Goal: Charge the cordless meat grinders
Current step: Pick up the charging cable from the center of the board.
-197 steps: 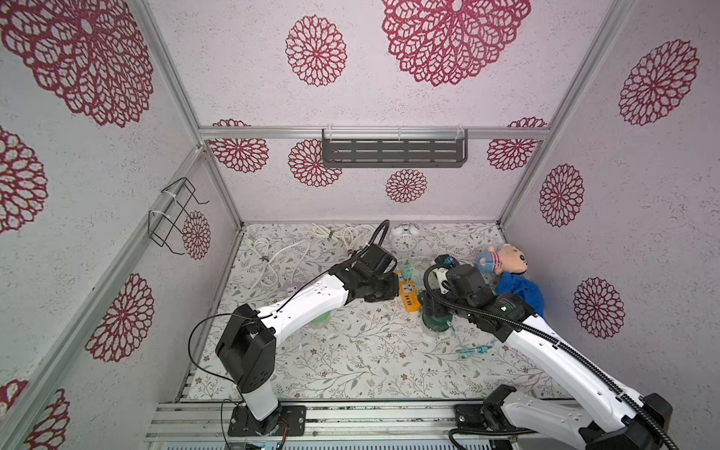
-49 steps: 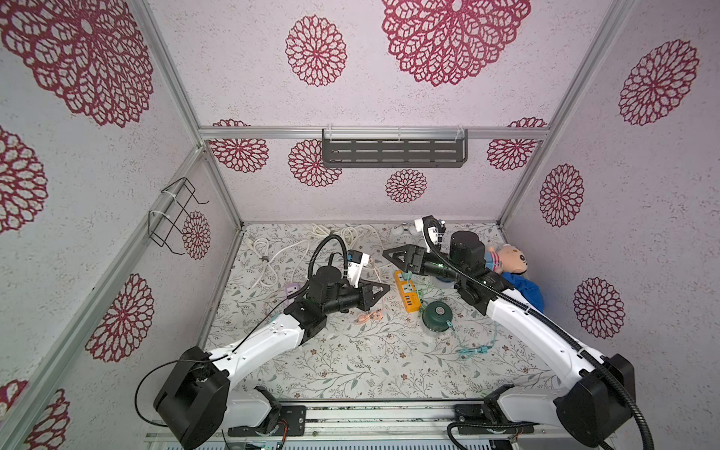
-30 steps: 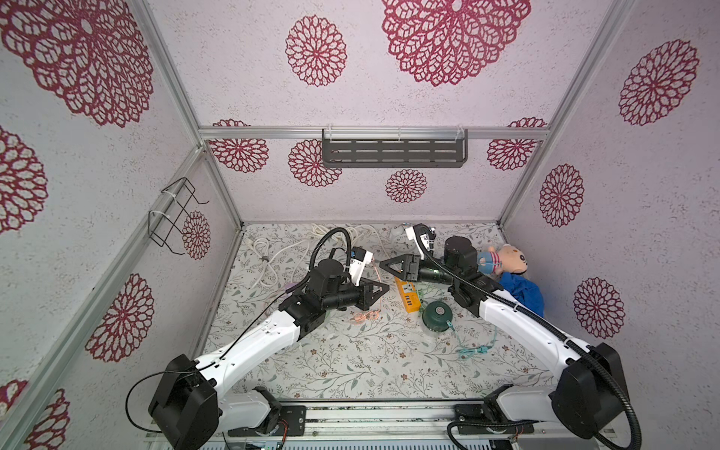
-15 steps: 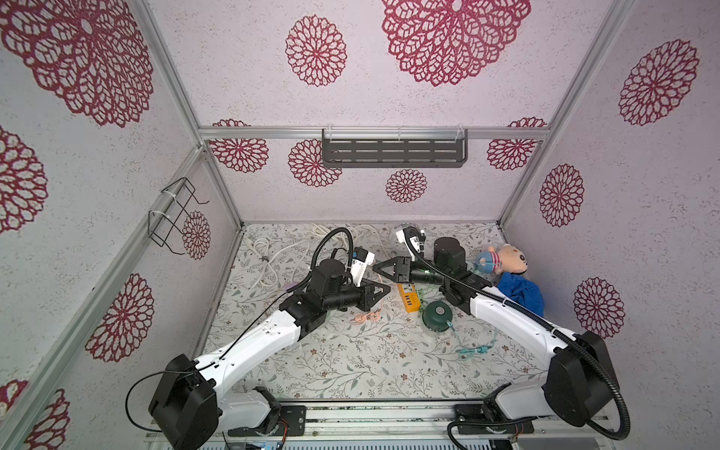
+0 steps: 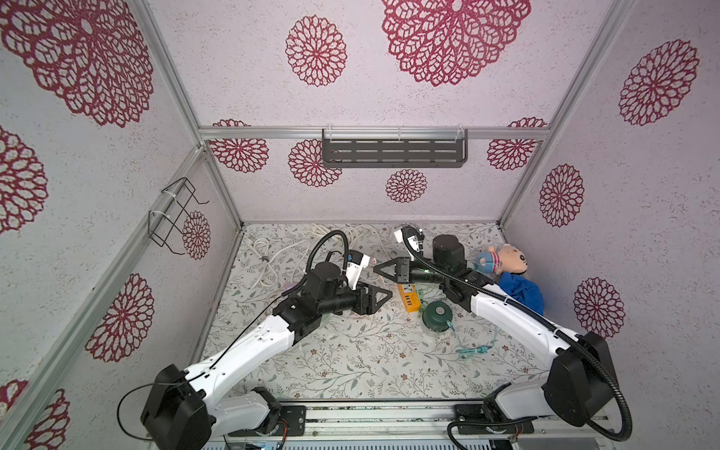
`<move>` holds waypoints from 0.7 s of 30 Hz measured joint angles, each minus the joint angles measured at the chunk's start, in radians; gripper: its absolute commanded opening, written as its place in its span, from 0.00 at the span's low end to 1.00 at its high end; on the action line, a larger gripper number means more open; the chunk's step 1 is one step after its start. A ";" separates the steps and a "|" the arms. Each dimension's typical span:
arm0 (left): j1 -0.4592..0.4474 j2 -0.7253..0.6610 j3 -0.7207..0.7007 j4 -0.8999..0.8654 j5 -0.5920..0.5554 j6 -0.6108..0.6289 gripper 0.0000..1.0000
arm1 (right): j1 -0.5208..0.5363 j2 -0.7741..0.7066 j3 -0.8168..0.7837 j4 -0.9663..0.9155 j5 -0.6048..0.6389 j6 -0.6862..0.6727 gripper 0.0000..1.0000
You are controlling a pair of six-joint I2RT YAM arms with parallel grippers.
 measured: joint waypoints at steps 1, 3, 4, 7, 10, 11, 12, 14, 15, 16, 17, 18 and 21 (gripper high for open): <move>0.018 -0.050 -0.016 -0.024 -0.002 -0.008 0.67 | -0.007 -0.002 0.006 -0.031 -0.006 -0.027 0.00; 0.079 -0.150 -0.039 -0.061 0.011 -0.038 0.68 | -0.019 -0.005 0.020 -0.102 -0.024 -0.091 0.00; 0.110 -0.182 -0.043 -0.067 0.025 -0.053 0.69 | -0.022 -0.005 0.025 -0.127 -0.035 -0.115 0.00; 0.192 -0.223 -0.046 -0.045 0.092 -0.118 0.75 | -0.025 -0.005 0.029 -0.175 -0.082 -0.162 0.00; 0.206 -0.189 -0.046 0.010 0.175 -0.169 0.78 | -0.023 -0.005 0.020 -0.174 -0.123 -0.168 0.00; 0.207 -0.161 -0.046 0.034 0.201 -0.184 0.78 | -0.021 -0.006 0.014 -0.167 -0.137 -0.167 0.00; 0.207 -0.132 -0.046 0.053 0.221 -0.198 0.78 | -0.019 -0.009 0.006 -0.159 -0.148 -0.163 0.00; 0.207 -0.073 -0.047 0.094 0.261 -0.225 0.76 | -0.011 -0.016 -0.006 -0.153 -0.164 -0.159 0.00; 0.207 -0.045 -0.048 0.122 0.279 -0.244 0.75 | -0.007 -0.019 -0.010 -0.151 -0.172 -0.159 0.00; 0.207 -0.025 -0.048 0.143 0.293 -0.257 0.73 | -0.003 -0.020 -0.010 -0.148 -0.179 -0.159 0.00; 0.208 -0.006 -0.048 0.169 0.305 -0.272 0.71 | 0.001 -0.020 -0.010 -0.142 -0.187 -0.158 0.00; 0.208 0.010 -0.048 0.199 0.317 -0.288 0.70 | 0.005 -0.020 -0.010 -0.139 -0.190 -0.158 0.00; 0.208 0.037 -0.048 0.272 0.340 -0.320 0.60 | 0.016 -0.020 -0.010 -0.133 -0.201 -0.156 0.00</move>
